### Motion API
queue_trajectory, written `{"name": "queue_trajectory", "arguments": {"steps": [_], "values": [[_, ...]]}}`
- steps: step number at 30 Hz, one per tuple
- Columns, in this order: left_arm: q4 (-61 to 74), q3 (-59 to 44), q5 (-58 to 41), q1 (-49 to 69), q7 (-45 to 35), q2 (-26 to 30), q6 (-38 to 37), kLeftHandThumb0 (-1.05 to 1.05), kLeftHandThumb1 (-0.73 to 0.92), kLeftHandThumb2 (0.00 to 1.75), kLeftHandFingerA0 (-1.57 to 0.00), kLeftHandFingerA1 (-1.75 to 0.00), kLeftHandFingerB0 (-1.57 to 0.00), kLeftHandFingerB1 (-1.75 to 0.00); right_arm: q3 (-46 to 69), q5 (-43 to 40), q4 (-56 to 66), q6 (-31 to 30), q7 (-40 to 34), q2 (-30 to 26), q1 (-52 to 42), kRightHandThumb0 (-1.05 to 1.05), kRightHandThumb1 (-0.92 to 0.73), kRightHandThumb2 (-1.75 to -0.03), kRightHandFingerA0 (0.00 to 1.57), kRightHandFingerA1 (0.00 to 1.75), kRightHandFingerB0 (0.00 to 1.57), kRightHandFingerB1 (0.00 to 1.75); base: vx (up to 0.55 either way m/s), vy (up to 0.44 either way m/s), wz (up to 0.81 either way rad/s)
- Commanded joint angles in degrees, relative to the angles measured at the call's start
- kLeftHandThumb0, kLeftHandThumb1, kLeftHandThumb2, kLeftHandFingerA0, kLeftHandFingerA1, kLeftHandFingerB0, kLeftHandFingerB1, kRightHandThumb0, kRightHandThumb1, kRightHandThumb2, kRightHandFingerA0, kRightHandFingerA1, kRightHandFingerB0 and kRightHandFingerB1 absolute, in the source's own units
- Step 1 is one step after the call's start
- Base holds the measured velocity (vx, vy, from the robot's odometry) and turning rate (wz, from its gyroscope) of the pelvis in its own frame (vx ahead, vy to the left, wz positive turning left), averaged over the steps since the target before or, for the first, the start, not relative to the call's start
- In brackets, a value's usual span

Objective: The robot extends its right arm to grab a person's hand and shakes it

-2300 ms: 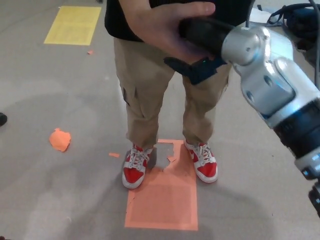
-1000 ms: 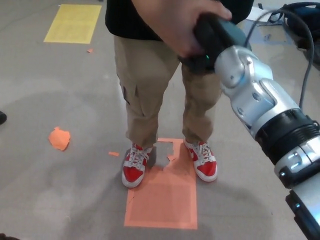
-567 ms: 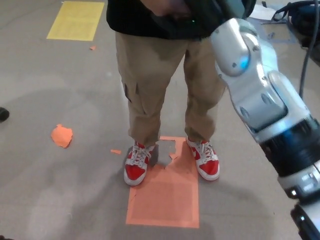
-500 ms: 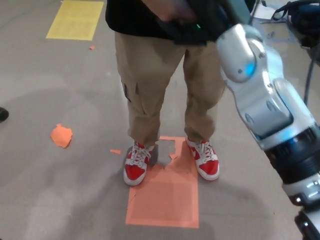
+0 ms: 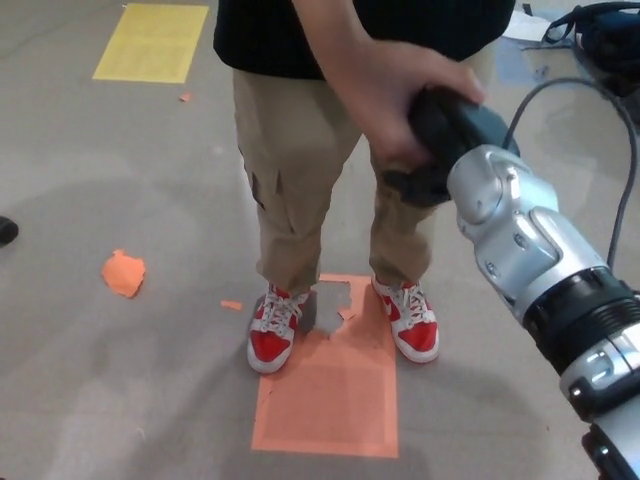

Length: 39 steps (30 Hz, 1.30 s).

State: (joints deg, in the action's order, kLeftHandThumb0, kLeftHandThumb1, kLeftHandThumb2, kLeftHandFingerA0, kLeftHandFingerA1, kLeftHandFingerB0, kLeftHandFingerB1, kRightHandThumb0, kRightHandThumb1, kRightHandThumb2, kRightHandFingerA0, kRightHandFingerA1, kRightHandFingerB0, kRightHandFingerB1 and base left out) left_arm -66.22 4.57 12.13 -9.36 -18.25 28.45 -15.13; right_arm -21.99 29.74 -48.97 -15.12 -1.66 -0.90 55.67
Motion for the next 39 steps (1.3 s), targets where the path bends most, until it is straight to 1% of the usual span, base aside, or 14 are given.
{"name": "queue_trajectory", "arguments": {"steps": [1,10,11,12,14,19,21,23,24,33,34,35,36,39], "values": [[-0.18,-0.72,-0.75,0.1,-0.46,0.94,-0.94,-0.46,0.83,0.64,-0.35,-0.38,-0.27,-0.33,-0.95,-0.61,-8.19,5.0,0.0,1.22,-1.58,-0.2,-0.65,-0.59,0.87,0.65,0.53,0.46,0.0,0.0,0.0],[-1.12,-0.27,0.36,-0.66,0.66,0.76,-0.48,-0.45,0.83,0.64,-0.38,-0.39,-0.28,-0.33,1.52,0.87,22.14,-0.3,0.24,-1.19,-3.42,-0.23,-0.7,-0.61,1.0,0.72,0.55,0.43,0.0,0.0,0.0],[-1.26,-0.61,0.01,-0.64,0.71,0.68,-0.66,-0.45,0.63,0.98,-0.34,-0.55,-0.16,-0.46,2.18,1.51,29.46,-2.71,1.4,-1.39,-3.6,-0.22,-0.66,-0.59,1.02,0.73,0.54,0.42,0.0,0.0,0.0],[-1.29,-0.95,-0.38,-0.48,0.48,0.66,-1.02,-0.45,0.82,0.64,-0.39,-0.4,-0.28,-0.34,2.93,1.93,36.09,-4.62,2.95,-1.6,-3.86,-0.19,-0.73,-0.61,1.01,0.81,0.54,0.42,0.0,0.0,0.0],[-1.37,-0.98,-0.4,-0.39,0.39,0.72,-1.36,-0.48,0.81,0.63,-0.4,-0.4,-0.28,-0.33,4.11,2.54,46.06,-7.19,5.07,-1.9,-4.38,-0.19,-0.76,-0.62,0.99,0.9,0.54,0.41,0.0,0.0,0.0],[-1.66,0.13,0.9,-1.4,0.08,1.43,-1.36,-0.5,0.81,0.63,-0.39,-0.41,-0.25,-0.33,6.66,2.22,57.8,-7.38,6.06,-2.37,-4.82,-0.21,-0.77,-0.62,1.06,0.63,0.54,0.43,0.0,0.0,0.0],[-1.81,-0.02,0.71,-1.61,-0.18,1.39,-1.07,-0.56,0.7,0.81,-0.33,-0.47,-0.23,-0.42,7.07,2.47,60.14,-7.34,5.98,-2.5,-5.48,-0.22,-0.78,-0.63,1.09,0.62,0.53,0.42,0.0,0.0,0.0],[-1.94,0.14,0.93,-1.64,0.15,1.32,-0.98,-0.56,0.7,0.82,-0.35,-0.48,-0.24,-0.42,7.08,2.8,60.78,-7.5,6.48,-3.05,-5.87,-0.21,-0.79,-0.63,1.07,0.62,0.54,0.42,0.0,0.0,0.0],[-1.86,0.08,0.88,-1.39,0.29,1.32,-1.21,-0.49,0.81,0.63,-0.42,-0.41,-0.26,-0.33,7.0,2.75,60.49,-7.84,6.55,-2.91,-6.09,-0.19,-0.78,-0.63,1.07,0.61,0.55,0.44,0.0,0.0,0.0],[-1.0,-1.59,-0.88,-0.53,-0.55,0.75,-1.67,-0.43,0.83,0.64,-0.39,-0.41,-0.29,-0.34,3.36,1.94,42.8,-8.31,5.8,-2.3,-6.74,-0.16,-0.7,-0.61,1.08,0.72,0.57,0.44,0.0,0.0,0.0],[-1.09,-1.17,-0.35,-0.78,-0.16,0.65,-0.99,-0.44,0.64,0.96,-0.32,-0.53,-0.17,-0.45,2.23,2.14,37.05,-7.9,5.59,-1.99,-6.27,-0.18,-0.71,-0.61,1.06,0.64,0.58,0.44,0.0,0.0,0.0],[-1.14,-0.99,-0.12,-0.89,0.01,0.61,-0.71,-0.44,0.64,0.96,-0.32,-0.53,-0.17,-0.45,1.75,2.2,34.31,-7.61,5.41,-1.82,-5.96,-0.18,-0.71,-0.61,1.06,0.64,0.58,0.44,0.0,0.0,0.0],[-1.07,-1.0,-0.16,-0.85,-0.04,0.6,-0.7,-0.43,0.83,0.64,-0.35,-0.38,-0.26,-0.33,1.34,2.17,31.98,-7.21,5.43,-1.77,-5.73,-0.16,-0.68,-0.6,1.1,0.68,0.58,0.44,0.0,0.0,0.0],[-0.79,-1.07,-0.39,-0.91,-0.5,0.44,-0.22,-0.43,0.83,0.64,-0.34,-0.38,-0.25,-0.33,0.76,0.33,17.32,-2.79,4.54,-0.77,-4.57,-0.13,-0.67,-0.59,1.02,0.67,0.56,0.44,0.0,0.0,0.0]]}}
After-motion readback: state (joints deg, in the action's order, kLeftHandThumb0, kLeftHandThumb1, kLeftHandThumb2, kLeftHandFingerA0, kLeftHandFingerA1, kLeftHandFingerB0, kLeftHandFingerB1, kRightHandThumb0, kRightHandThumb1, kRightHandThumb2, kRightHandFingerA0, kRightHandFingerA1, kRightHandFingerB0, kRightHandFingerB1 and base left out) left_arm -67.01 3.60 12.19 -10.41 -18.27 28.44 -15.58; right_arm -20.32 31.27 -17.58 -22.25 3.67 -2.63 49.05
